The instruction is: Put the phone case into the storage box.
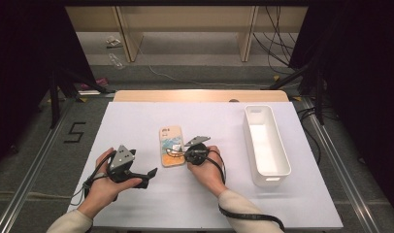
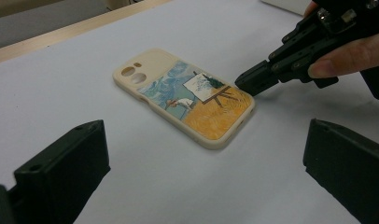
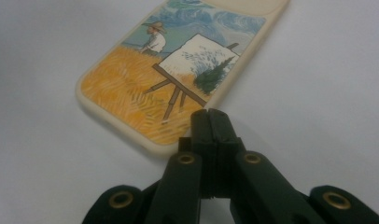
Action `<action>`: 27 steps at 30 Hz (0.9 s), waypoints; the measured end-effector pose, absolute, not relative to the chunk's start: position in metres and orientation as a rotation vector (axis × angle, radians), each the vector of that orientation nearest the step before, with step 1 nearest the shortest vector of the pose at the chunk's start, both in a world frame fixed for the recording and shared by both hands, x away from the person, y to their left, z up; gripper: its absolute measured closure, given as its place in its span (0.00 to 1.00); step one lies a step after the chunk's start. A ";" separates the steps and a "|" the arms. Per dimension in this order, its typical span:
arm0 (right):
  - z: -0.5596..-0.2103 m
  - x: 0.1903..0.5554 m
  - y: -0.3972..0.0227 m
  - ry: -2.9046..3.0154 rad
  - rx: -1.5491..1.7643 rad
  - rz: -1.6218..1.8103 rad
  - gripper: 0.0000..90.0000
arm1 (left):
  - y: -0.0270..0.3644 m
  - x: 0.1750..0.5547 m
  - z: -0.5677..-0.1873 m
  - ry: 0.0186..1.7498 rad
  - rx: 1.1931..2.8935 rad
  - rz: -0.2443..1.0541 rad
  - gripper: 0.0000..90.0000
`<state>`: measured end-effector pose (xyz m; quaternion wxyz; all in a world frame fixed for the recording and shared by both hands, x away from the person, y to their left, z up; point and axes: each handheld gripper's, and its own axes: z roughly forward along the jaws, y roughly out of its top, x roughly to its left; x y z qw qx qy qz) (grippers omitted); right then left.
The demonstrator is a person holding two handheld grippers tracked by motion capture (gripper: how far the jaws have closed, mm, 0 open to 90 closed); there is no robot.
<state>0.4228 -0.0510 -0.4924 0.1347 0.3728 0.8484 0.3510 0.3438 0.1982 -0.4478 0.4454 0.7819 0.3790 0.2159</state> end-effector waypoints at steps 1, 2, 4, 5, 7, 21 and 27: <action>-0.493 0.422 -0.049 2.463 1.077 1.021 1.00 | 0.198 0.344 -0.448 0.939 1.937 0.535 0.00; -0.493 0.421 -0.047 2.464 1.078 1.022 1.00 | 0.198 0.344 -0.448 0.942 1.938 0.535 0.00; -0.493 0.420 -0.044 2.473 1.075 1.033 1.00 | 0.198 0.344 -0.448 0.945 1.937 0.534 0.00; -0.493 0.419 -0.043 2.476 1.073 1.033 1.00 | 0.198 0.344 -0.448 0.945 1.939 0.534 0.00; -0.493 0.418 -0.040 2.483 1.066 1.039 1.00 | 0.198 0.344 -0.448 0.945 1.940 0.533 0.00; -0.495 0.409 -0.018 2.528 1.034 1.083 1.00 | 0.199 0.344 -0.449 0.953 1.948 0.533 0.00; -0.496 0.408 -0.011 2.536 1.018 1.097 1.00 | 0.199 0.344 -0.449 0.959 1.949 0.533 0.00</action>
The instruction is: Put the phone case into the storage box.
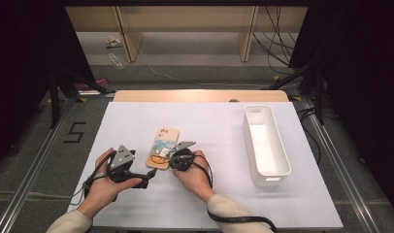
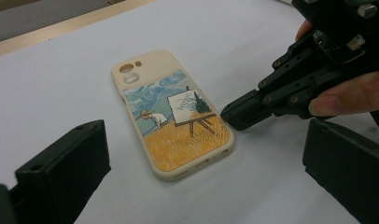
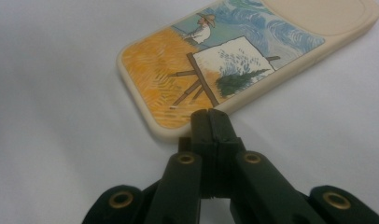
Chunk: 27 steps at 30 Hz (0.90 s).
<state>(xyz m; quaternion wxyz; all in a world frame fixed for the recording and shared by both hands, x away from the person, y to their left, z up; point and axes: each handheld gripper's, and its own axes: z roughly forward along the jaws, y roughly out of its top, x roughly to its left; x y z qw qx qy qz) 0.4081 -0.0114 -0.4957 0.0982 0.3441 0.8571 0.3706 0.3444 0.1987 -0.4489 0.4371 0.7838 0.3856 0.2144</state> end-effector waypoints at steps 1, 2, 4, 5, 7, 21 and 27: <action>-0.496 0.408 -0.011 2.537 1.018 1.095 1.00 | 0.199 0.344 -0.449 0.960 1.948 0.532 0.00; -0.496 0.408 -0.011 2.537 1.018 1.095 1.00 | 0.199 0.344 -0.449 0.960 1.948 0.532 0.00; -0.496 0.408 -0.009 2.538 1.020 1.102 1.00 | 0.199 0.344 -0.449 0.960 1.949 0.534 0.00; -0.496 0.407 -0.008 2.541 1.018 1.101 1.00 | 0.199 0.344 -0.449 0.961 1.949 0.535 0.00; -0.496 0.407 -0.008 2.540 1.018 1.102 1.00 | 0.199 0.344 -0.449 0.961 1.950 0.535 0.00; -0.498 0.407 0.004 2.560 0.990 1.146 1.00 | 0.200 0.345 -0.449 0.967 1.958 0.536 0.00; -0.496 0.407 0.002 2.553 0.991 1.182 1.00 | 0.200 0.345 -0.449 0.971 1.959 0.536 0.00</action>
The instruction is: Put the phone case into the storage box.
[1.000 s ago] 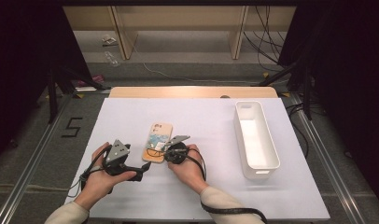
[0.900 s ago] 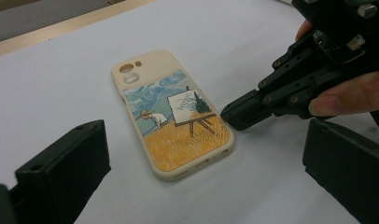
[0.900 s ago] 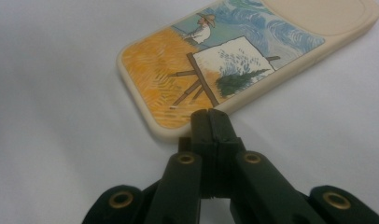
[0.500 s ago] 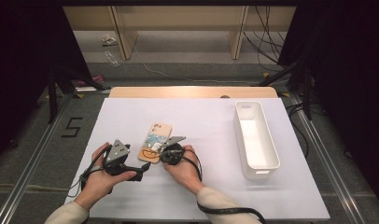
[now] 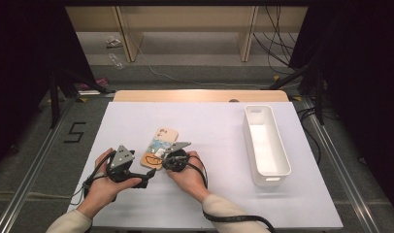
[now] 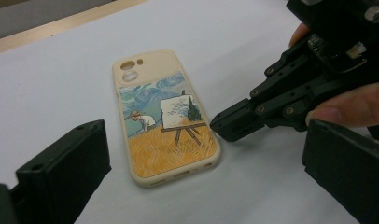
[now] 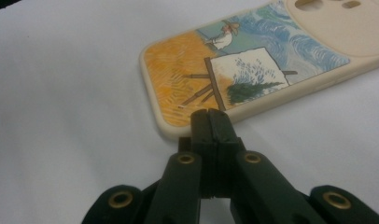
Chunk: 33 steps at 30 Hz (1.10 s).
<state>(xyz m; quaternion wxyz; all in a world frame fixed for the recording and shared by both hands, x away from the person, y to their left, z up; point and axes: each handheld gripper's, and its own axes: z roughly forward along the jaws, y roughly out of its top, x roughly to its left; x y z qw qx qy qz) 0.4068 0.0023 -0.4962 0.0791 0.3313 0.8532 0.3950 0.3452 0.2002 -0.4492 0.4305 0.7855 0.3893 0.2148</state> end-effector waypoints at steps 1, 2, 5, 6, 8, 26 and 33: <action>-0.494 0.407 0.000 2.538 0.983 1.194 1.00 | 0.200 0.345 -0.449 0.975 1.958 0.537 0.00; -0.492 0.408 -0.001 2.530 0.976 1.201 1.00 | 0.200 0.345 -0.449 0.977 1.958 0.537 0.00; -0.488 0.409 -0.006 2.518 0.976 1.207 1.00 | 0.201 0.345 -0.449 0.979 1.959 0.534 0.00; -0.485 0.409 -0.009 2.507 0.969 1.212 0.99 | 0.201 0.345 -0.449 0.981 1.959 0.533 0.00; -0.476 0.408 -0.023 2.480 0.927 1.225 0.93 | 0.201 0.345 -0.449 0.986 1.959 0.535 0.00; -0.423 0.389 -0.120 2.306 0.737 1.481 0.43 | 0.201 0.346 -0.451 1.001 1.965 0.531 0.00; -0.412 0.376 -0.150 2.267 0.688 1.538 0.25 | 0.203 0.347 -0.450 1.005 1.962 0.538 0.00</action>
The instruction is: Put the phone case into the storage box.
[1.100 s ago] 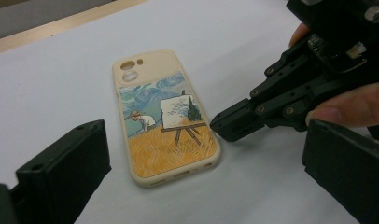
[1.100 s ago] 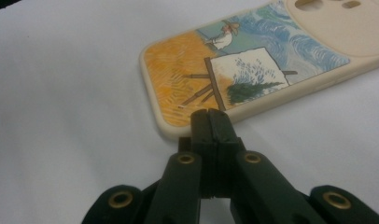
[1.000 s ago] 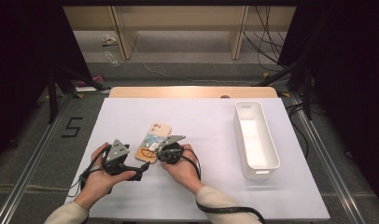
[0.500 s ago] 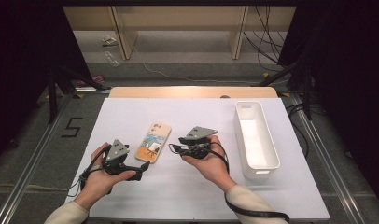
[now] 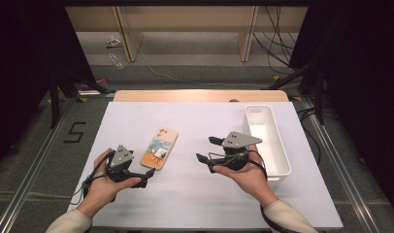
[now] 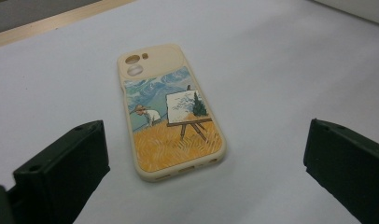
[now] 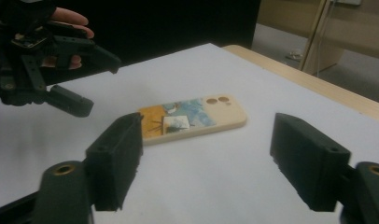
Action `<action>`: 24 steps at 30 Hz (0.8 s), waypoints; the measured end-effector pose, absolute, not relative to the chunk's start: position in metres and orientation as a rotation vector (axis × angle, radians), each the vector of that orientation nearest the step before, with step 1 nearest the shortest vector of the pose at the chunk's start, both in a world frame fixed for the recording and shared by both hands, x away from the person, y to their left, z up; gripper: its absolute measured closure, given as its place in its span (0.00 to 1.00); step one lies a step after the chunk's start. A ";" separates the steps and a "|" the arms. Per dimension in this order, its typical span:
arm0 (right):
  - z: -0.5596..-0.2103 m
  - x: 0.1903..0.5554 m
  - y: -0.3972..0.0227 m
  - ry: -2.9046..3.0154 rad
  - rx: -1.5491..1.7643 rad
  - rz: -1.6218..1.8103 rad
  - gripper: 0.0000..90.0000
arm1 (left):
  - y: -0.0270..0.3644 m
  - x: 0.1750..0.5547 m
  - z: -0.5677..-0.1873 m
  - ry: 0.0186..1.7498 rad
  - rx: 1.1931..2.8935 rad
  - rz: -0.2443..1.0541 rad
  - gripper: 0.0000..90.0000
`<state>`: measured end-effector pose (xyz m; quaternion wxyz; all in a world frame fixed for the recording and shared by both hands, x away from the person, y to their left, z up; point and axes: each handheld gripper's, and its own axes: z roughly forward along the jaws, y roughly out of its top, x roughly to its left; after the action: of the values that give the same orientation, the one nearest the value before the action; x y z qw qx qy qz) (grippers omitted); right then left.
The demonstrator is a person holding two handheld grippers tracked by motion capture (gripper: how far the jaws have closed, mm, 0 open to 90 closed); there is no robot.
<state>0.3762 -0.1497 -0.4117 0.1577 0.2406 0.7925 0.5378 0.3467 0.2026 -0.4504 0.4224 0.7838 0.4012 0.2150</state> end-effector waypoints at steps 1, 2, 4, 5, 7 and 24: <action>-0.411 0.374 -0.154 2.267 0.683 1.536 0.23 | 0.203 0.347 -0.450 1.006 1.962 0.539 0.00; -0.411 0.372 -0.158 2.262 0.678 1.539 0.22 | 0.203 0.347 -0.450 1.003 1.966 0.539 0.00; -0.411 0.370 -0.162 2.265 0.678 1.543 0.21 | 0.202 0.347 -0.451 1.004 1.966 0.541 0.00; -0.411 0.366 -0.170 2.259 0.673 1.543 0.19 | 0.202 0.347 -0.451 1.010 1.966 0.538 0.00; -0.411 0.361 -0.178 2.250 0.676 1.542 0.18 | 0.200 0.347 -0.451 1.012 1.972 0.530 0.00; -0.413 0.334 -0.219 2.179 0.711 1.530 0.17 | 0.184 0.363 -0.447 1.062 1.968 0.539 0.00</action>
<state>0.3339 -0.2194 -0.4131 0.1916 0.2531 0.7761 0.5449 0.3626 0.1843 -0.4467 0.4083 0.7809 0.4215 0.2139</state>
